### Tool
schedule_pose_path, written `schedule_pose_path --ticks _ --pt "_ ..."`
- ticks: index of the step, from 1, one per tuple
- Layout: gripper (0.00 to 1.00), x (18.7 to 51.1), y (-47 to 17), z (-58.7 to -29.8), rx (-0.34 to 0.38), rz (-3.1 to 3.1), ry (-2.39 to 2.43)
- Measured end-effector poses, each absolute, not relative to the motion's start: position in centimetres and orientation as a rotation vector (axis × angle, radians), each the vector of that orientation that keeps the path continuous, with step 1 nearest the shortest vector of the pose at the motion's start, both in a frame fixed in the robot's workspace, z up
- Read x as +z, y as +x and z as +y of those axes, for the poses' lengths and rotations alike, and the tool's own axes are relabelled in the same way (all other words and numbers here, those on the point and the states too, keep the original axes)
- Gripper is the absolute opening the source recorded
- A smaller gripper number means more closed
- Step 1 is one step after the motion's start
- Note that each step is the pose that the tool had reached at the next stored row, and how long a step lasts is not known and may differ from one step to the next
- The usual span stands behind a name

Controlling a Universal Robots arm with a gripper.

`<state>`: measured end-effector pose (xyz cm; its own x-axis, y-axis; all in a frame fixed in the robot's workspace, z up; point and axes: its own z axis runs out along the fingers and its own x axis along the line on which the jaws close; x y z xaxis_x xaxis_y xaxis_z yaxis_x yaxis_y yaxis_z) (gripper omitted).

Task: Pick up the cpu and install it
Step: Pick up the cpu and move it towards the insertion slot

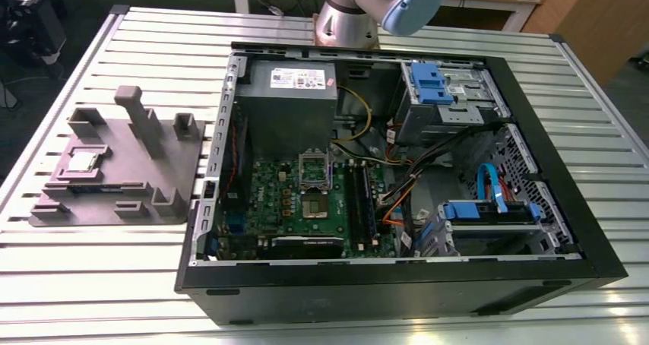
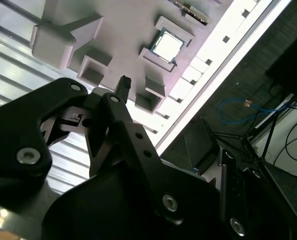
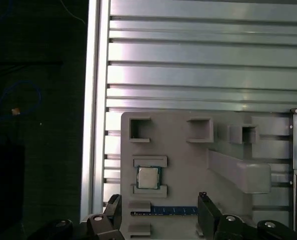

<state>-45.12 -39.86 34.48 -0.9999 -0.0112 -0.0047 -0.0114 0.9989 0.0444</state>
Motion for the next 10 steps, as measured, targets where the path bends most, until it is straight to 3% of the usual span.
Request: schedule_pose_path --ticks 10 --pt "0.71 32.9 -45.2 -40.3 0.07 3.136 -0.027"
